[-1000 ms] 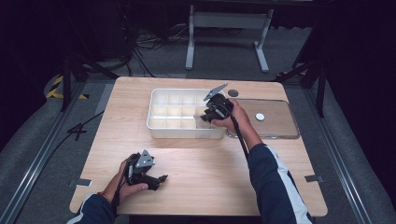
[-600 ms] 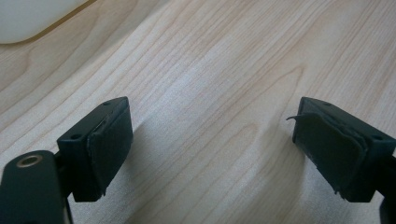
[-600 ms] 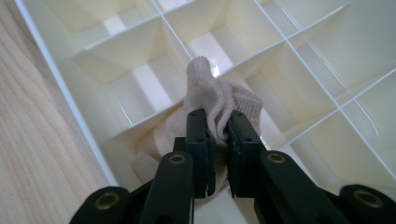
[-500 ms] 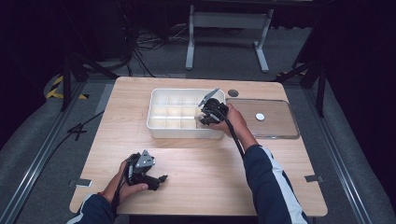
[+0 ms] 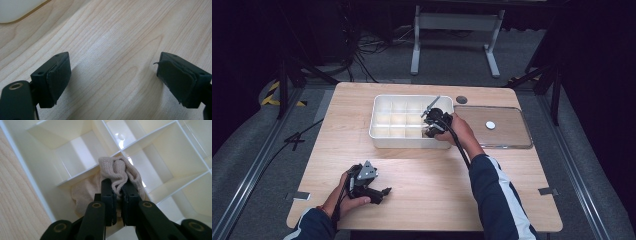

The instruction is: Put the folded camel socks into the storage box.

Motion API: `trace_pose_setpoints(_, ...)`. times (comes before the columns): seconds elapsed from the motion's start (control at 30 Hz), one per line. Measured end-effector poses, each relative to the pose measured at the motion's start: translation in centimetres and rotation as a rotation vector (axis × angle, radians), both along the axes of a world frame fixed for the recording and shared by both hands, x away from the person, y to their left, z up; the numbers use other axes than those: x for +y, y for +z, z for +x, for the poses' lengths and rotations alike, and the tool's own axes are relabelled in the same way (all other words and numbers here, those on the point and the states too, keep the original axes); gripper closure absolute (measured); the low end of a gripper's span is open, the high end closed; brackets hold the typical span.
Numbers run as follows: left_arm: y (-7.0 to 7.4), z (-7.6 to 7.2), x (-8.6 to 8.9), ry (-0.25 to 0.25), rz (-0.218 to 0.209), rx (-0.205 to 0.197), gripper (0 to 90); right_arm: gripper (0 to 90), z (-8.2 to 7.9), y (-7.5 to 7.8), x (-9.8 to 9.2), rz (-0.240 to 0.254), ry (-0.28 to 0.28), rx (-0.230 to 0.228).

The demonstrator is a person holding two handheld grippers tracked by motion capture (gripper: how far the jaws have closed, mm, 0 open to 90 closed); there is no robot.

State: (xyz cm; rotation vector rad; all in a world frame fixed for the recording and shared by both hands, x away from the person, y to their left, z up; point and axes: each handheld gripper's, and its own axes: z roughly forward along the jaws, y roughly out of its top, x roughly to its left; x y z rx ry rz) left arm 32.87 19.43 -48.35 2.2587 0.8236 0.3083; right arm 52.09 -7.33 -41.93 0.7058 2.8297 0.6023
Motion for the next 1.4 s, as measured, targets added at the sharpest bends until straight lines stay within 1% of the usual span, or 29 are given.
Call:
trace_pose_setpoints(0.03, 0.0, 0.0, 0.0, 0.0, 0.0, 0.0, 12.6, 82.4, 0.0, 0.0, 0.1, -0.011, 0.004, 0.001)
trace_pose_setpoints(0.07, 0.0, 0.0, 0.0, -0.001, 0.003, -0.003, 12.6, 82.4, 0.0, 0.0, 0.1, -0.011, 0.004, 0.001)
trace_pose_setpoints(0.1, 0.0, 0.0, 0.0, -0.001, 0.003, -0.004, 12.7, 82.4, 0.2, 0.0, 0.2, -0.017, -0.002, 0.017)
trace_pose_setpoints(0.17, 0.0, 0.0, 0.0, -0.001, 0.003, -0.004, 12.7, 82.5, 0.2, 0.0, 0.2, -0.023, -0.001, 0.019)
trace_pose_setpoints(0.3, 0.0, 0.0, 0.0, -0.001, 0.004, -0.003, 12.7, 82.4, 0.4, -0.1, 0.4, -0.038, -0.005, 0.04)
trace_pose_setpoints(0.4, 0.0, 0.0, 0.0, -0.002, 0.002, -0.003, 12.7, 82.4, 0.4, -0.1, 0.5, -0.048, -0.007, 0.042)
trace_pose_setpoints(0.5, 0.1, 0.0, 0.0, -0.001, 0.007, -0.007, 12.7, 82.3, 0.5, -0.1, 0.5, -0.052, -0.015, 0.056)
trace_pose_setpoints(0.63, 0.1, -0.1, 0.0, -0.002, 0.007, -0.006, 12.7, 81.8, 0.5, -0.1, 0.6, -0.062, -0.005, 0.051)
trace_pose_setpoints(0.67, 0.0, -0.1, 0.0, -0.002, 0.006, -0.005, 12.7, 81.3, 0.5, 0.0, 0.4, -0.05, -0.009, 0.062)
trace_pose_setpoints(0.7, 0.1, -0.1, 0.0, -0.002, 0.006, -0.005, 12.7, 81.2, 0.5, -0.1, 0.2, -0.036, -0.008, 0.062)
trace_pose_setpoints(0.73, 0.1, -0.1, 0.0, -0.002, 0.006, -0.005, 12.7, 81.2, 0.5, -0.1, 0.2, -0.036, -0.008, 0.062)
trace_pose_setpoints(0.8, 0.1, -0.1, 0.0, -0.002, 0.006, -0.005, 12.7, 80.7, 0.4, 0.0, -0.1, -0.015, -0.012, 0.064)
trace_pose_setpoints(0.9, 0.1, 0.0, 0.0, -0.002, 0.006, -0.004, 12.7, 80.1, 0.3, 0.0, -0.2, -0.012, -0.015, 0.062)
trace_pose_setpoints(1.03, 0.1, 0.0, 0.0, -0.003, 0.006, -0.004, 12.6, 77.6, -0.1, 0.2, -0.5, -0.001, -0.01, 0.03)
trace_pose_setpoints(1.1, 0.0, 0.0, 0.1, -0.003, 0.006, -0.004, 12.6, 77.3, -0.3, 0.3, -0.7, 0.017, -0.014, 0.025)
trace_pose_setpoints(1.4, 0.1, 0.0, 0.1, -0.003, 0.007, -0.006, 12.6, 74.4, -0.7, 0.3, -0.9, 0.027, -0.015, -0.003)
